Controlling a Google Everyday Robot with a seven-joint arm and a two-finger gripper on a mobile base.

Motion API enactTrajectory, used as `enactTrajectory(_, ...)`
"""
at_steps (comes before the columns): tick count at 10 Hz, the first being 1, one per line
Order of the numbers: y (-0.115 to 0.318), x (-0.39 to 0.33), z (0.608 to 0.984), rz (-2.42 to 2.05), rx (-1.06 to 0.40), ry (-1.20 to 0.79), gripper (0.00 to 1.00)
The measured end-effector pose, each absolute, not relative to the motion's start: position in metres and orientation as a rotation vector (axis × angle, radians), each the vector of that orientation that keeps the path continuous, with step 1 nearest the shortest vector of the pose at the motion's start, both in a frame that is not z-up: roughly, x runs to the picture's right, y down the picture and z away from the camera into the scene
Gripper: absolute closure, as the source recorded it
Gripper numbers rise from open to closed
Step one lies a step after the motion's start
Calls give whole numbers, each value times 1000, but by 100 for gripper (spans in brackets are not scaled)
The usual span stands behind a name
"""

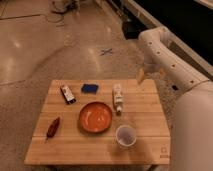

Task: Move the arm in a circular motion

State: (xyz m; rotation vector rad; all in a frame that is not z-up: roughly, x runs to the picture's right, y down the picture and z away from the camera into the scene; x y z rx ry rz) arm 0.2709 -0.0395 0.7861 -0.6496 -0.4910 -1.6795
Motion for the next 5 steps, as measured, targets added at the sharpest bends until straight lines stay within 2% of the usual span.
enactTrajectory(5, 31, 277, 730, -1661, -630, -538, 20)
